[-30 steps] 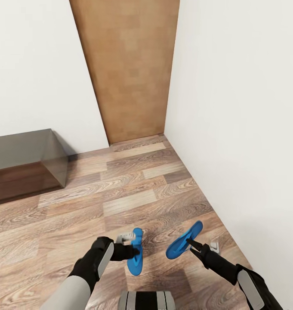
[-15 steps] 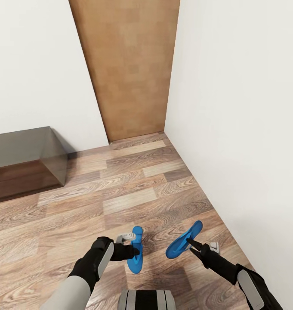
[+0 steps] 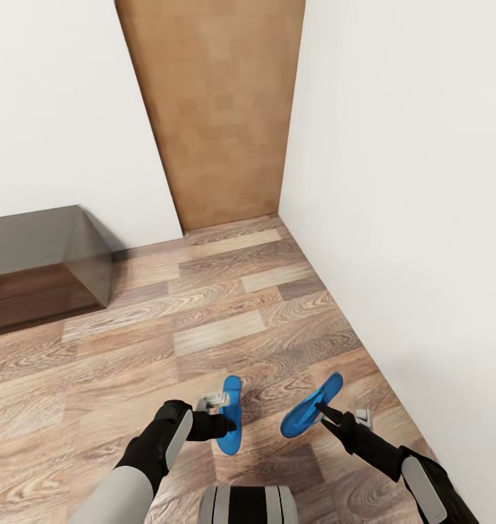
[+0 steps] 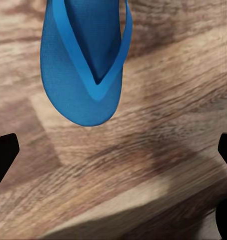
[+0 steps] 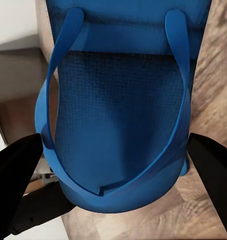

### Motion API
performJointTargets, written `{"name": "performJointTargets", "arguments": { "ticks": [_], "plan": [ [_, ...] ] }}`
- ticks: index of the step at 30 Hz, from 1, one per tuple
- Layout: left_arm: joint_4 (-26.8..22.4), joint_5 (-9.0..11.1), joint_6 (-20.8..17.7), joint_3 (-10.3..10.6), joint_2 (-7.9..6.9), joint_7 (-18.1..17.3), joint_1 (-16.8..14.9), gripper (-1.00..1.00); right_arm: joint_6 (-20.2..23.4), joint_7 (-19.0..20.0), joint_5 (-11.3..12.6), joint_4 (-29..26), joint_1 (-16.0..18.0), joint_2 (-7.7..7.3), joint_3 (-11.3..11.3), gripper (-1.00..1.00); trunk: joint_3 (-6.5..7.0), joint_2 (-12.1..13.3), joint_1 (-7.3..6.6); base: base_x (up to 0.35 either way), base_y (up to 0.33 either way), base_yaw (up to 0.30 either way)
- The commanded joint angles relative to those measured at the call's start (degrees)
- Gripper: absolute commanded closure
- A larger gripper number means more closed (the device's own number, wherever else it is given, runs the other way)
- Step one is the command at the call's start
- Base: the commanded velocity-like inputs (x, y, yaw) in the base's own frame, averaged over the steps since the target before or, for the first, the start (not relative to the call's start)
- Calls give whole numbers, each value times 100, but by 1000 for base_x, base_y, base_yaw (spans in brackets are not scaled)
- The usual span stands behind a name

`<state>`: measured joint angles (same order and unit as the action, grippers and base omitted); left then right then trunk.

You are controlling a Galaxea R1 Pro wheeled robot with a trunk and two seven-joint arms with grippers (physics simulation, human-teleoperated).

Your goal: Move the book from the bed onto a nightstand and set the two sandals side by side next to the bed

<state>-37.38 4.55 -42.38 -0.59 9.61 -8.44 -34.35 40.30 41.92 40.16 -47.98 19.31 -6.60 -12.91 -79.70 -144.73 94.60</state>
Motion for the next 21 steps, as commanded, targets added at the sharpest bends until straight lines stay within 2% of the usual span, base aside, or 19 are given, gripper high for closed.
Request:
{"name": "performJointTargets", "arguments": {
  "ticks": [1, 12, 21],
  "plan": [
    [-5, 46, -33, -5, 3, 12, -1, -100, 40, 8, 27, 0, 3, 1, -10, 100, -27, -3, 1, 0, 0, 0],
    [-6, 51, -29, -9, -1, 19, -1, -100, 39, -14, 21, 0, 3, -14, -31, 100, -270, -18, 30, 0, 0, 0],
    [-6, 48, -25, -20, -3, 29, -1, -100, 49, 18, 27, 0, 3, -27, -29, 100, -270, -18, 30, 2, 0, 0]
  ]
}}
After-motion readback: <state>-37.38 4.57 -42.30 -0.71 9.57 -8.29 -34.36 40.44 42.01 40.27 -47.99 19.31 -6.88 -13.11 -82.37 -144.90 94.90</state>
